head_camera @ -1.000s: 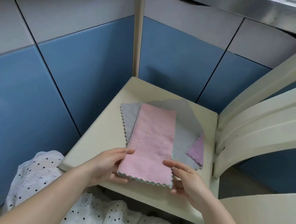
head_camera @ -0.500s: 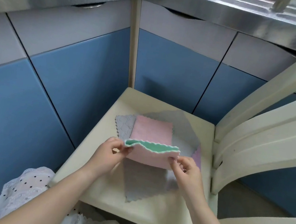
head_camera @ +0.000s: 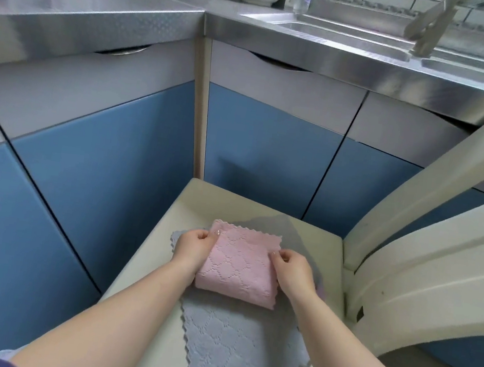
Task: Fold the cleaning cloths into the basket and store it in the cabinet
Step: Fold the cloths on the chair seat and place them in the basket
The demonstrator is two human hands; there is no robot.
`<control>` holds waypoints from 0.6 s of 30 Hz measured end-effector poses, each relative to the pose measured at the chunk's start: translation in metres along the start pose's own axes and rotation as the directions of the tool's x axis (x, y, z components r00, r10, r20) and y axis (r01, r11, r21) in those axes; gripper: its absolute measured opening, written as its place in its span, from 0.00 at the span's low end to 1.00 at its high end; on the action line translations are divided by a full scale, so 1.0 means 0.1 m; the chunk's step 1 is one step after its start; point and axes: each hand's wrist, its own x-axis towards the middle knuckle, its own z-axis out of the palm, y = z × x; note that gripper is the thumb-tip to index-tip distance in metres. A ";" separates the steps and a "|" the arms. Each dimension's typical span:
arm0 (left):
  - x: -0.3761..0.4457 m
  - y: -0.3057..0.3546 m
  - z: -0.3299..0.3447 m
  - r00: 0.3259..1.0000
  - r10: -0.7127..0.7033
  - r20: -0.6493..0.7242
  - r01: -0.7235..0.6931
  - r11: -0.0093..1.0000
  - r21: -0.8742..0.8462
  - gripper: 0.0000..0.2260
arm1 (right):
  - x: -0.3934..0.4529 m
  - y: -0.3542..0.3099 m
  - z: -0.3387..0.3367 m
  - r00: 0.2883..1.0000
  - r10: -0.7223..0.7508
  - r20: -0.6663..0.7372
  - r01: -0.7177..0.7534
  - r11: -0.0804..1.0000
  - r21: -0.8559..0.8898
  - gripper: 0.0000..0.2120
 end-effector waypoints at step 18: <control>-0.21 0.20 0.14 0.683 0.685 0.253 -0.629 0.377 0.680 0.19 | 0.02 -0.12 0.22 0.907 -0.415 -0.067 0.365 0.856 -0.366 0.22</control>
